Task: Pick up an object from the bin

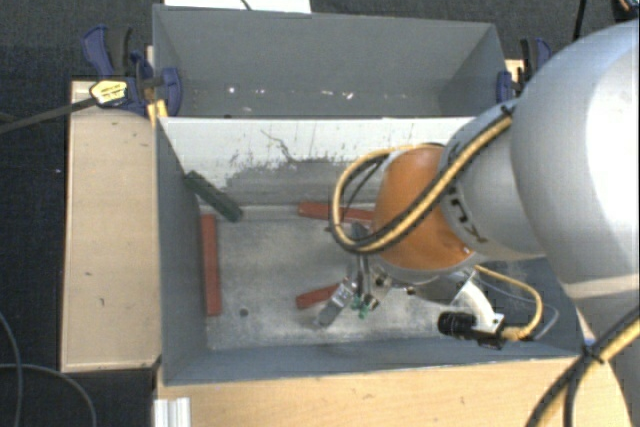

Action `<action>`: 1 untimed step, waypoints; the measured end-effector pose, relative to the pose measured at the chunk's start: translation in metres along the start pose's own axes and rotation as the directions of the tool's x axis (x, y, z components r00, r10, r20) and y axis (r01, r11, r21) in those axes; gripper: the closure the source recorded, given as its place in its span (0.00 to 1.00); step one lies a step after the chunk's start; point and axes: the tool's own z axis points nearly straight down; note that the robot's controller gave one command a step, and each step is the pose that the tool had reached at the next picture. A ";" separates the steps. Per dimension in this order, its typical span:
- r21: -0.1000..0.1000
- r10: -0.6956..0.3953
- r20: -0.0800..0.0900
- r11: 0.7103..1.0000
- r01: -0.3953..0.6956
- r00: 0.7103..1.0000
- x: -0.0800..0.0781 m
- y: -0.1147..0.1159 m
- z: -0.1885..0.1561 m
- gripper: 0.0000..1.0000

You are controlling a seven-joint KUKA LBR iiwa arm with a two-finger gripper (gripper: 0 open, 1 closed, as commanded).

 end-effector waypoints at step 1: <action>-0.003 0.003 -0.001 1.000 -0.003 1.000 0.001 0.001 0.000 1.00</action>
Offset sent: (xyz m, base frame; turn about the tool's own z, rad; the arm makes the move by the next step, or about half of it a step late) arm 0.0000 0.0000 0.0000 0.0000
